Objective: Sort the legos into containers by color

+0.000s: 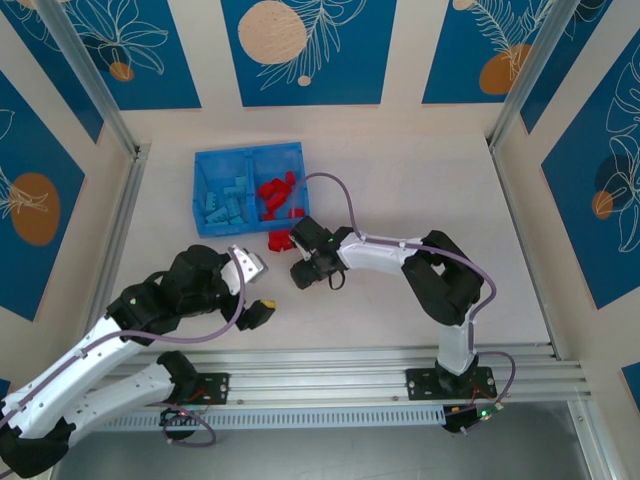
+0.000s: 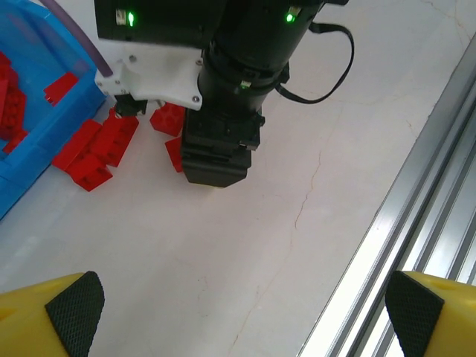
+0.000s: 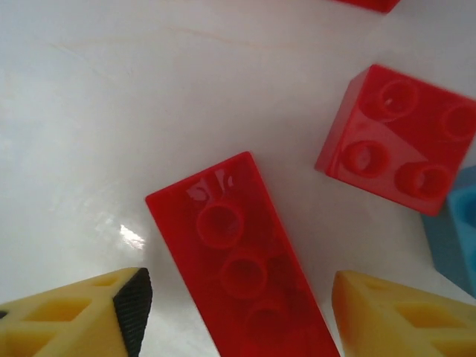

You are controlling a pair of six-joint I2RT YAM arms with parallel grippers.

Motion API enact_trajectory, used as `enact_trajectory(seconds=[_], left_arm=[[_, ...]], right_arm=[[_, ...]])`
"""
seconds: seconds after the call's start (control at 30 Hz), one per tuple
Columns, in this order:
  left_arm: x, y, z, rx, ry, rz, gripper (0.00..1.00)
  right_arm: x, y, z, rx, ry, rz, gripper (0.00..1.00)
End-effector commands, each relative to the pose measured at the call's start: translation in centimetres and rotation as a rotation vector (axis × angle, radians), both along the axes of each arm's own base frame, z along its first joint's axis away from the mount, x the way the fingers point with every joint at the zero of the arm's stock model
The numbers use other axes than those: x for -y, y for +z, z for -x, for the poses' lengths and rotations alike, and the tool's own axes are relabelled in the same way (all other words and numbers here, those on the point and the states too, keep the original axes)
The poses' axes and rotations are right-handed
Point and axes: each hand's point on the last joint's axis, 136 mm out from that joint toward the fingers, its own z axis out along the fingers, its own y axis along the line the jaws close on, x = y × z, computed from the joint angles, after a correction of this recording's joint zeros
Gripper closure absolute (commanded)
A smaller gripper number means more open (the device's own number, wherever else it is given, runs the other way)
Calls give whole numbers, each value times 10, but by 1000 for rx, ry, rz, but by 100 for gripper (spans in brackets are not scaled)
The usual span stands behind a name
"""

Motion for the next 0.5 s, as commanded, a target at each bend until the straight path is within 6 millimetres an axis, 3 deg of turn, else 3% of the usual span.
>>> enact_trajectory(seconds=[0.0,0.07,0.13,0.23,0.33,0.47], left_arm=[[-3,2,2,24,-5,-6,0],[-4,4,3,33,-8,1,0],[-3,6,4,39,-15,15,0],[-3,10,7,49,-25,35,0],[-5,15,6,71,-16,49,0],[-18,29,-1,144,59,75,0]], right_arm=[[-3,-7,3,5,22,55,44],[-2,-8,3,44,25,102,55],[0,-3,3,80,19,133,59],[-3,21,11,122,18,105,71],[-11,61,23,154,17,-4,77],[-19,140,23,250,-1,-220,77]])
